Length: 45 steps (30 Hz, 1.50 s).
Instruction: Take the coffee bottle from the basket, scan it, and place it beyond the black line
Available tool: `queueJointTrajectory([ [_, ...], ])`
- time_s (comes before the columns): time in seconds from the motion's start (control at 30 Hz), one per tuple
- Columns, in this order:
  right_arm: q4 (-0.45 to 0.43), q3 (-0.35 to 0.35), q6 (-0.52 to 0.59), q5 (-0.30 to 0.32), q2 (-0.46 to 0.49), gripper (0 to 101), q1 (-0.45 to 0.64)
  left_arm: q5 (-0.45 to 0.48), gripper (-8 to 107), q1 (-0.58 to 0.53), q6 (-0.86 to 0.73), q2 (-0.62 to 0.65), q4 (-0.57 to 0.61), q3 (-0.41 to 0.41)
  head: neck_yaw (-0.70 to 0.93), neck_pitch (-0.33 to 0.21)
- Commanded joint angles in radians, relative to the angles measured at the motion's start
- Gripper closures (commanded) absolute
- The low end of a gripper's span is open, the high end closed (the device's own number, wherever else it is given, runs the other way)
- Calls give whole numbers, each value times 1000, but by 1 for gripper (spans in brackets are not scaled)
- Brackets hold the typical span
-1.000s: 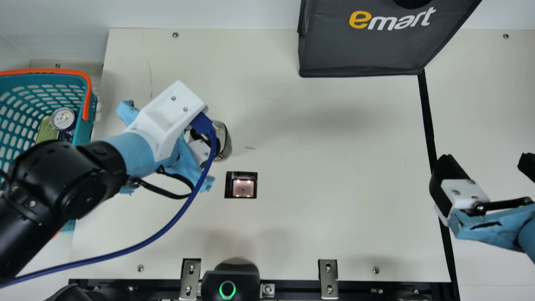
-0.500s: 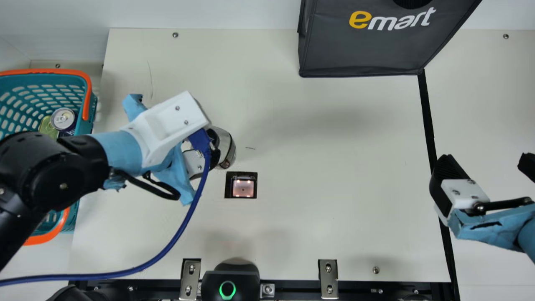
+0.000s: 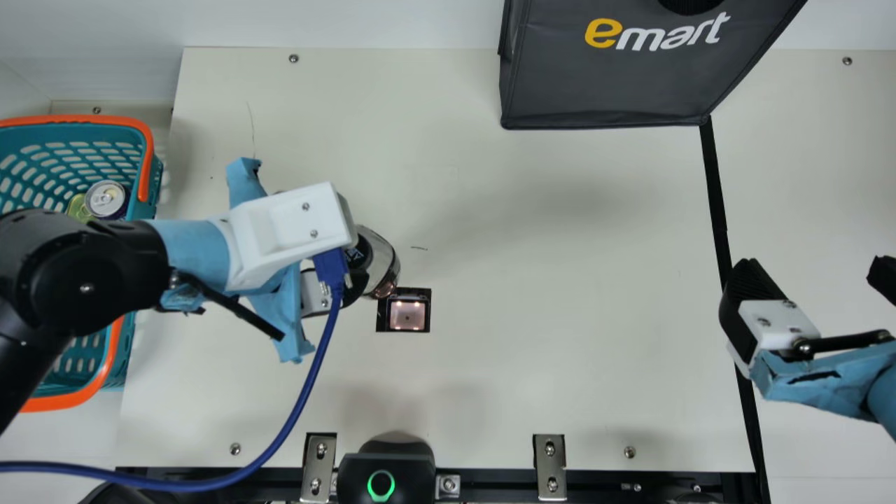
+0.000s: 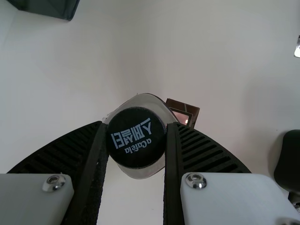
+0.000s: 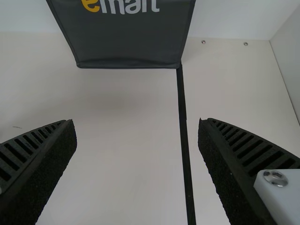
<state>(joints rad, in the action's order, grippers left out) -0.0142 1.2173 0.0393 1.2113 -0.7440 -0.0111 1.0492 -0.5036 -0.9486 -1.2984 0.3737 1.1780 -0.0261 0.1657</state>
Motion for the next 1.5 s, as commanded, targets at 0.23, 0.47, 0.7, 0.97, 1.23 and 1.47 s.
queueJointTrajectory([
  [0.23,0,0,0,0,0,10,0,31,89,12,-153,-10,47,-2,-1,-27],
  [0.47,0,0,0,0,0,10,0,40,89,8,-224,-19,77,-9,-1,-27],
  [0.7,0,0,0,0,0,10,0,47,89,0,-284,-31,104,-17,-1,-27],
  [0.97,0,0,0,0,0,10,0,76,89,11,-373,-46,145,-27,-1,-27],
  [1.23,0,0,0,0,0,10,0,106,89,42,-462,-63,177,-36,-1,-27],
  [1.47,0,0,0,0,0,10,0,122,89,59,-520,-85,196,-35,-1,-27],
])
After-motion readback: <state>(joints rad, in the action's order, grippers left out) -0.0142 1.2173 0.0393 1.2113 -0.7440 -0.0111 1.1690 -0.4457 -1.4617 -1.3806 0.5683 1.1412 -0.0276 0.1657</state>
